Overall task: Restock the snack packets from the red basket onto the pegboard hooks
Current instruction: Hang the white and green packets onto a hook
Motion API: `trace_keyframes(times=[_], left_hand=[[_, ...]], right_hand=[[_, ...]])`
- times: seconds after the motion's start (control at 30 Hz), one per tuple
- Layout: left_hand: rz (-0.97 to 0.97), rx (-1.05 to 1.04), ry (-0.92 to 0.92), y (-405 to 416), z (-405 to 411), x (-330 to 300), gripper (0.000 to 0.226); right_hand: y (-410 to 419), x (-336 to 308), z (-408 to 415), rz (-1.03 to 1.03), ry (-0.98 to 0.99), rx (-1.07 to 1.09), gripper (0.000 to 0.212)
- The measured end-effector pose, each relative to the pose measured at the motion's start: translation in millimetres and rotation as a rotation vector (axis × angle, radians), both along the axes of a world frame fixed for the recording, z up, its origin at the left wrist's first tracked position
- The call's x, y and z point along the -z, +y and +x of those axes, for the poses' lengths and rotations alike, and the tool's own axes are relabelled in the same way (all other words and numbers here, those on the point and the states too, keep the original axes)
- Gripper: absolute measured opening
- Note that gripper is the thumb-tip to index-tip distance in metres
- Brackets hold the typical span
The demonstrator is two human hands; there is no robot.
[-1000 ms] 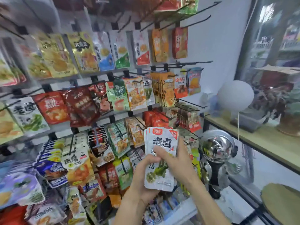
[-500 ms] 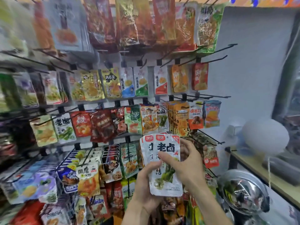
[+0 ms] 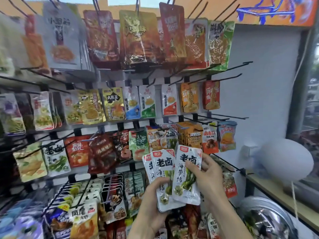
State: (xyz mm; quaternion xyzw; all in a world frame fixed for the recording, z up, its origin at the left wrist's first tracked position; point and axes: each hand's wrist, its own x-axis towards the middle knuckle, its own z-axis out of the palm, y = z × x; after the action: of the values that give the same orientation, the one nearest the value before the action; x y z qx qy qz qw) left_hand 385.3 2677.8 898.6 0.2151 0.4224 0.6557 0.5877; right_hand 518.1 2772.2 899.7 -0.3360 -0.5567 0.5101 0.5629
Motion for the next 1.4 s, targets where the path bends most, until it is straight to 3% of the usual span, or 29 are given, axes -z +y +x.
trace_keyframes(times=[0.07,0.23,0.53,0.63,1.1,1.4], left_hand=[[-0.012,-0.023,0.0,3.6,-11.9,-0.8,0.026],[-0.003,-0.065,0.021,6.8,-36.0,-0.9,0.035],[-0.002,-0.022,0.034,11.5,-53.5,8.5,0.027],[0.007,-0.002,0.036,10.4,-50.6,4.6,0.035],[0.063,0.065,0.061,13.3,-49.4,2.6,0.069],[0.089,0.113,0.04,21.6,-62.9,1.9,0.06]], right_hand=[[12.9,-8.3,-6.9,-0.002,0.023,0.05,0.058],[40.6,-28.9,-25.7,0.087,-0.017,0.075,0.032],[73.2,-37.0,-44.0,0.237,-0.167,0.224,0.029],[73.0,-35.3,-44.5,0.253,-0.224,0.24,0.024],[96.5,-33.1,-73.6,0.26,-0.442,0.427,0.022],[116.6,-41.0,-104.3,0.173,-0.558,0.333,0.041]])
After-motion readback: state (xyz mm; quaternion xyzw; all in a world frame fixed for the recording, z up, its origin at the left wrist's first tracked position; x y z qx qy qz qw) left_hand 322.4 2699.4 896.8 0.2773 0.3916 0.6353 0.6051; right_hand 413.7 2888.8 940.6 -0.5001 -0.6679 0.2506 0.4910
